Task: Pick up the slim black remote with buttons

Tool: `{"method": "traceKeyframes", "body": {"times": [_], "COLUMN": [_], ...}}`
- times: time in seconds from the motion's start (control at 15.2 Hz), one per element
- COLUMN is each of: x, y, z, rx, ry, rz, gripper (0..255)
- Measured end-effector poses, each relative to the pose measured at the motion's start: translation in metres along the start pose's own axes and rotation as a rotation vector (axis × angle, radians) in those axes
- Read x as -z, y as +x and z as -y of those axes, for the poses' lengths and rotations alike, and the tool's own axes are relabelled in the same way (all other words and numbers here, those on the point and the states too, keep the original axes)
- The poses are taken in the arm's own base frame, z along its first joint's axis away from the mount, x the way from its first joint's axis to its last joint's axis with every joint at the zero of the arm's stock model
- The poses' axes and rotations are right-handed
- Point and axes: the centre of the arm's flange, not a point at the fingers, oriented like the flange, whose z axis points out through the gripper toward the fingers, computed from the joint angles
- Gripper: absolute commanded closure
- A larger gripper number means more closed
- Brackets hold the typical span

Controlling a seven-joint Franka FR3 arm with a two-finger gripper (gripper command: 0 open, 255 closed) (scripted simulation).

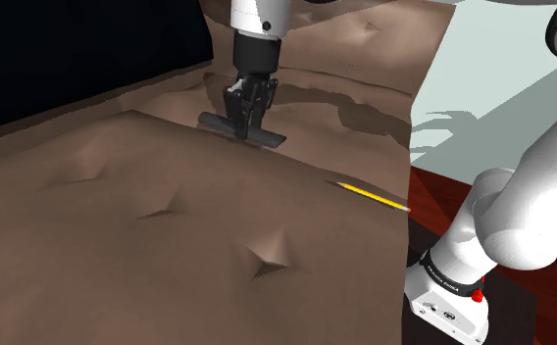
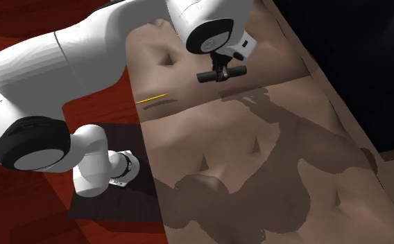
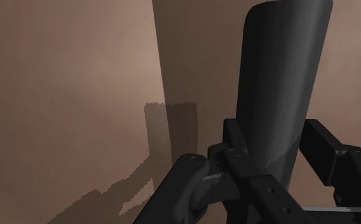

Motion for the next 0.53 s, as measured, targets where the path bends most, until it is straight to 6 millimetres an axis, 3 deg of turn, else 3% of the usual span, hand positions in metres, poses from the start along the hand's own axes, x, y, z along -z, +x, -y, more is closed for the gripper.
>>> {"method": "traceKeyframes", "body": {"times": [0.53], "x": [0.04], "y": [-0.001], "z": [0.004], "rx": [0.0], "ry": [0.0], "rz": [0.0], "gripper": [255]}}
